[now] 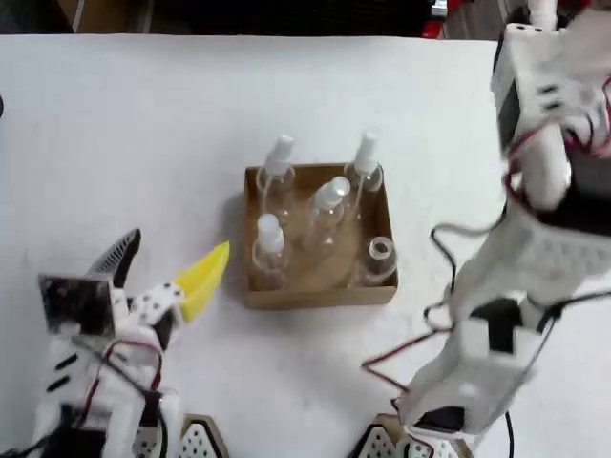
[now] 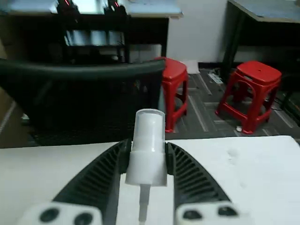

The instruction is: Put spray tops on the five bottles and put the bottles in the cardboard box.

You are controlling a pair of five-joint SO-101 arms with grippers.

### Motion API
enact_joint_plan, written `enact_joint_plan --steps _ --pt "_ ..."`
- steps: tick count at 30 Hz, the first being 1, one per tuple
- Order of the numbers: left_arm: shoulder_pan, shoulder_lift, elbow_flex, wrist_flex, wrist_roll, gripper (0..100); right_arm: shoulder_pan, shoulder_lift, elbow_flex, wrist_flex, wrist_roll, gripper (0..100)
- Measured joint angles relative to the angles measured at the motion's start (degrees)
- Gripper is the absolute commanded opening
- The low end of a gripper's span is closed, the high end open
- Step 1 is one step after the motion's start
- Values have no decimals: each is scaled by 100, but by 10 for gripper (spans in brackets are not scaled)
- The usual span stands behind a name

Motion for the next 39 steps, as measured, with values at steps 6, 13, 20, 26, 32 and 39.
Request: enact_joint_plan --steps 6,13,20,26,32,39 --pt "888 -26 -1407 299 0 374 -1319 -1741 1582 0 -334 15" --pt "2198 -35 -2330 308 0 373 -3165 -3358 3068 -132 -712 15" --pt "2602 -35 -2356 308 158 373 -4589 -3640 4695 -862 -730 15" --pt "2602 -35 -2321 141 870 373 -5521 -3648 6110 -1600 -747 15" --pt "2602 -35 -1723 -466 1196 373 -6031 -3657 6303 -1723 -747 15" --pt "2338 -35 -1257 -826 1371 373 -6180 -3824 6356 -1723 -747 15"
